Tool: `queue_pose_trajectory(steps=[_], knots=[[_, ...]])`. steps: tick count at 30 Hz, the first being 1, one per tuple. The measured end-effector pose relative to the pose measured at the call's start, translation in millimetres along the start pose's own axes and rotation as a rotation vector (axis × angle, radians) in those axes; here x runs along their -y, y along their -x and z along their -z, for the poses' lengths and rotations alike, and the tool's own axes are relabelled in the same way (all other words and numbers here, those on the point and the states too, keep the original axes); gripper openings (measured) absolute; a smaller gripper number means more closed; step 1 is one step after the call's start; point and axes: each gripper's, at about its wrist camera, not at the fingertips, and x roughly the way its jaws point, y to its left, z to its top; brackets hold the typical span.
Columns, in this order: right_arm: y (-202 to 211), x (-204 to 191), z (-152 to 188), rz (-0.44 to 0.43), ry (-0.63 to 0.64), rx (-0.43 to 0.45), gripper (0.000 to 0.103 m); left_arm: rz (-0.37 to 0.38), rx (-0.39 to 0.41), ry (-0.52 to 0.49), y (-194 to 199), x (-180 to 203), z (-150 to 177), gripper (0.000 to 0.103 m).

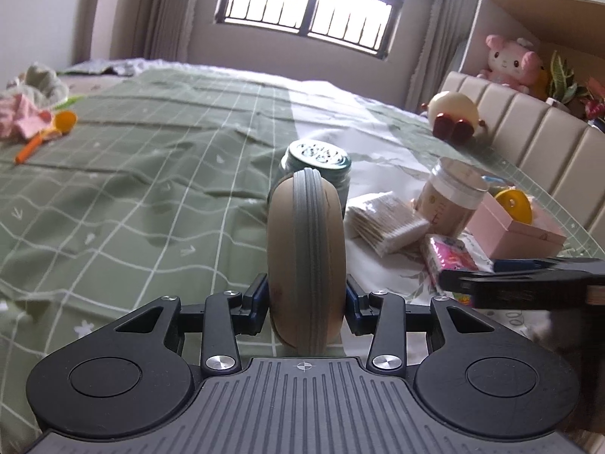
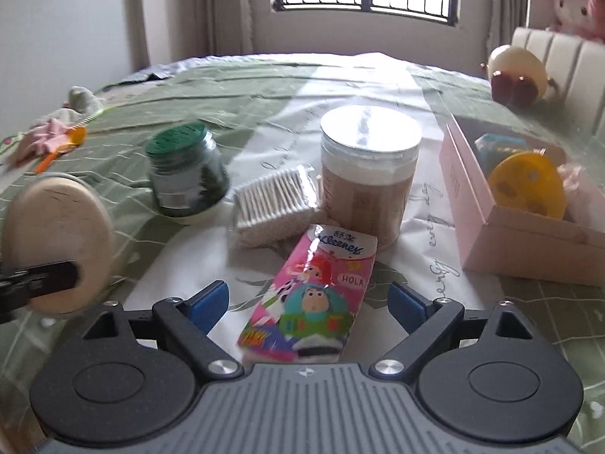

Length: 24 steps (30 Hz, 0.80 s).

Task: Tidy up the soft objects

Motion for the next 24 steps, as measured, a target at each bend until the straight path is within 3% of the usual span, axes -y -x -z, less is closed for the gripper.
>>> queue_pose_trajectory(steps=[5, 7, 9, 10, 18, 24], knots=[[-14, -5, -4, 0.034, 0.051, -0.011, 0.092, -0.006, 0.019, -0.009, 1, -2, -4, 0.044], [-15, -4, -4, 0.017, 0.048, -0.020, 0.085, -0.006, 0.039, -0.021, 1, -1, -7, 0.044], [-16, -3, -2, 0.005, 0.054, -0.038, 0.066, -0.012, 0.042, -0.031, -3, -1, -10, 0.044], [-14, -2, 0, 0.003, 0.057, -0.039, 0.064, -0.013, 0.040, -0.030, -4, -1, -11, 0.044], [22, 8, 16, -0.042, 0.076, -0.014, 0.054, 0.009, 0.018, 0.046, -8, -12, -15, 0.044], [64, 16, 29, -0.025, 0.109, 0.044, 0.054, 0.025, 0.011, -0.044, 1, 1, -10, 0.043]])
